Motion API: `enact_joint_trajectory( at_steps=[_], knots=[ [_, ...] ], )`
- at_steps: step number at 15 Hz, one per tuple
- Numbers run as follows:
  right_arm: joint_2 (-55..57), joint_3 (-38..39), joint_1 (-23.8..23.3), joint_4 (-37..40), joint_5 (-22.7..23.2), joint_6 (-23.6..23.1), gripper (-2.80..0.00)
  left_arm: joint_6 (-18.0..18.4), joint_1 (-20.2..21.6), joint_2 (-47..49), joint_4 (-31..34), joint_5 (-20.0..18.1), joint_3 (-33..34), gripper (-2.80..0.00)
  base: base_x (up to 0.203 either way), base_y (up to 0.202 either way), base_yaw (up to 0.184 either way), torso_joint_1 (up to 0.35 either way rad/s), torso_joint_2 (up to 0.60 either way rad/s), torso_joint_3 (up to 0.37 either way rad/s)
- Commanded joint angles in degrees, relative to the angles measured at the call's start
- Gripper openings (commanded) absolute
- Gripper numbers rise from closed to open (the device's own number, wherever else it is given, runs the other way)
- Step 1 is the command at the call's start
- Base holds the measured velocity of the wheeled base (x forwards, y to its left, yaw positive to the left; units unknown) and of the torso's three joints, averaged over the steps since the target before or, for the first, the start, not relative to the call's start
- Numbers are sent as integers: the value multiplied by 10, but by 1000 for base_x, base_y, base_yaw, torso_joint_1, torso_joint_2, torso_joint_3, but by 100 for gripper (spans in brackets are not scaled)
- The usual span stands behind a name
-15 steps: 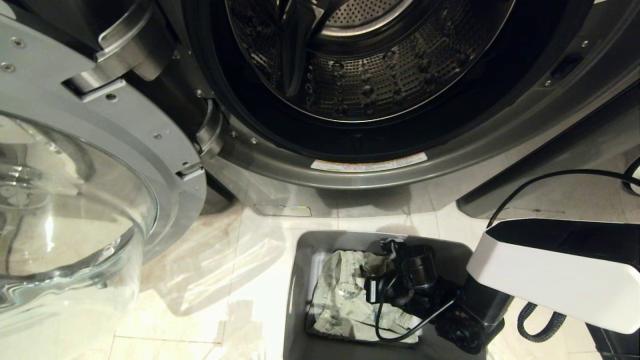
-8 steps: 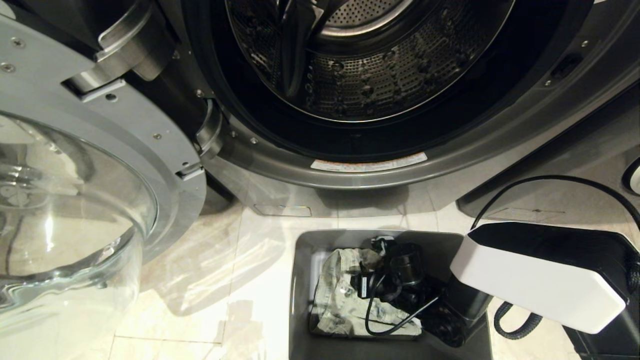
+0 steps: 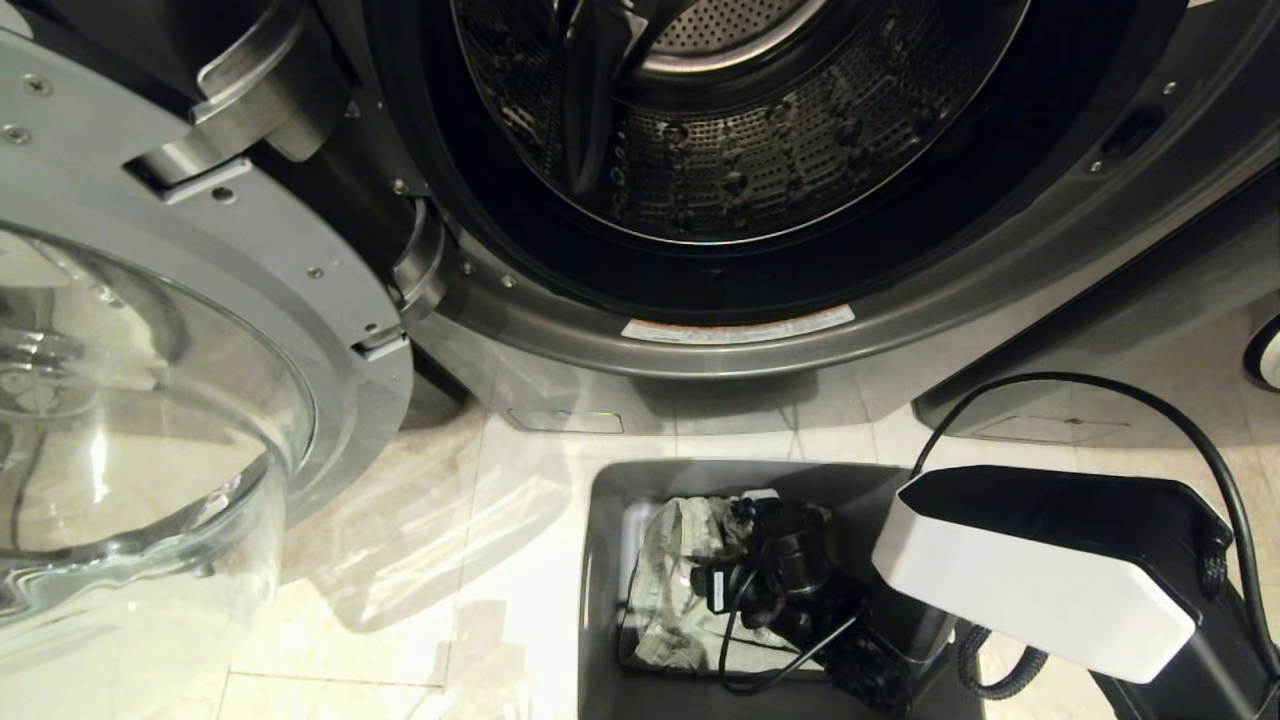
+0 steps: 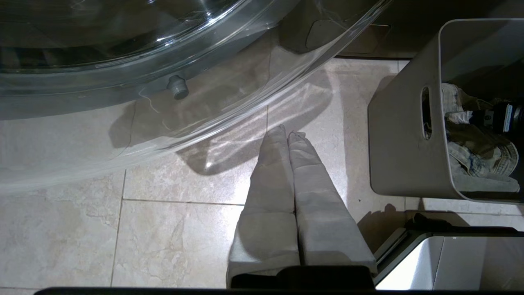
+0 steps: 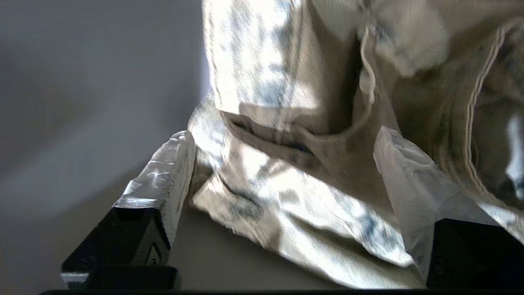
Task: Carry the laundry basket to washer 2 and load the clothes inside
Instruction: Place the clothes into the washing machine
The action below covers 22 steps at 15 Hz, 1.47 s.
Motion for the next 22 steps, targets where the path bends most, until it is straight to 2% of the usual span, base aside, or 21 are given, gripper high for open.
enact_joint_trajectory(
  at_steps=[1, 3, 6, 13, 14, 15, 22],
  knots=[
    [15, 0, 7, -17, -16, 2, 0, 0, 0, 1, 0, 0, 0, -280, 0, 0, 0, 0, 0, 0],
    [32, -2, 15, -46, -46, 1, 0, 0, 0, 1, 0, 0, 0, -280, 0, 0, 0, 0, 0, 0],
    [38, -4, 17, -74, -60, 0, 0, 0, 0, 1, 0, 0, 0, -280, 0, 0, 0, 0, 0, 0],
    [39, -4, 17, -75, -65, 0, 0, 0, 0, 1, 0, 0, 0, -280, 0, 0, 0, 0, 0, 0],
    [39, -4, 17, -75, -64, 0, -187, 0, 0, 1, 0, 0, 0, -280, 0, 0, 0, 0, 0, 0],
    [39, -5, 17, -75, -60, 0, -280, 0, 0, 1, 0, 0, 0, -280, 0, 0, 0, 0, 0, 0],
    [38, -5, 16, -71, -59, 4, -280, 0, 0, 1, 0, 0, 0, -280, 0, 0, 0, 0, 0, 0]
  ],
)
